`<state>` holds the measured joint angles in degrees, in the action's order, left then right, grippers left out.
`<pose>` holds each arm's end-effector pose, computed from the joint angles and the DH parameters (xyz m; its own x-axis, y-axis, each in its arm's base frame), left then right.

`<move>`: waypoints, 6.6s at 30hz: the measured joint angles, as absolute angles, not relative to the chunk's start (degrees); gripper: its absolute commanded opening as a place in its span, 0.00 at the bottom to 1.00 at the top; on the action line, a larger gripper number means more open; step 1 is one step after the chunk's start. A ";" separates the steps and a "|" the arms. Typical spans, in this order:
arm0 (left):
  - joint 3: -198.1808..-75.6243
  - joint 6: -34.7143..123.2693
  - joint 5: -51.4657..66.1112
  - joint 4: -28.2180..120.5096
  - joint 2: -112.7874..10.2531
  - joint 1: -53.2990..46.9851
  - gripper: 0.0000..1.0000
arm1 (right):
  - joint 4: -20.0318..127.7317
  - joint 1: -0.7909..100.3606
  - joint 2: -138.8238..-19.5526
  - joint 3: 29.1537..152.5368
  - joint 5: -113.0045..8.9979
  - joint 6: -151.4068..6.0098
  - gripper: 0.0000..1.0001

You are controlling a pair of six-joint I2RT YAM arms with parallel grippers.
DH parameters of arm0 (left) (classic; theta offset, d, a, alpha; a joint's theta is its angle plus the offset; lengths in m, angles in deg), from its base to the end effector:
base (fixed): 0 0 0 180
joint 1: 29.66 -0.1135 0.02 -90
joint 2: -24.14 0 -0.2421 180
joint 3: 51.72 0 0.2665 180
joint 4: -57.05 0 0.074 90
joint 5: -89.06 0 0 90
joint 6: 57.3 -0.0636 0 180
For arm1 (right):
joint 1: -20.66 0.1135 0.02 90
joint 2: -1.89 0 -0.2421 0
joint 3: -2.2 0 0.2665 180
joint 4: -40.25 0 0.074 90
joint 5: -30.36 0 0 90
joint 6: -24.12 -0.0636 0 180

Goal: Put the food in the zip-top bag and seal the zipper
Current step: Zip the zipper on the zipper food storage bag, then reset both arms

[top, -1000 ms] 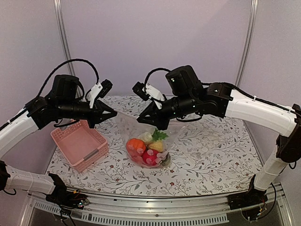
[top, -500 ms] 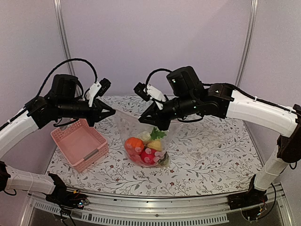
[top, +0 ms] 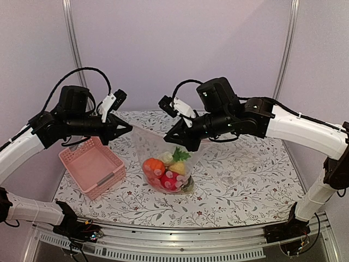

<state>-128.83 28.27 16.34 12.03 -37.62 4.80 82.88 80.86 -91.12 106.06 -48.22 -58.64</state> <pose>0.2198 -0.1737 0.3306 -0.3488 0.3288 -0.8777 0.7824 0.6177 -0.0795 0.1930 0.3623 0.3336 -0.1419 -0.4964 -0.8564 -0.9598 0.2808 -0.0037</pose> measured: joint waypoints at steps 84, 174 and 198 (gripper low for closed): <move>-128.61 31.90 11.64 14.31 -37.71 -2.85 0.00 | 83.67 76.69 -81.92 97.12 -52.05 -60.54 0.00; -111.76 54.39 -3.73 32.88 -34.32 -31.70 0.99 | 76.94 35.64 -75.64 76.84 -56.29 -80.23 0.99; -83.28 44.01 -14.19 71.77 -32.11 -35.66 1.00 | 31.76 21.26 -59.25 39.51 -63.57 -76.34 0.99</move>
<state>-83.28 44.01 -14.19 71.77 -32.11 -35.66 31.76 21.26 -59.25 39.51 -63.57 -76.34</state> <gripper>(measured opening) 0.995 0.988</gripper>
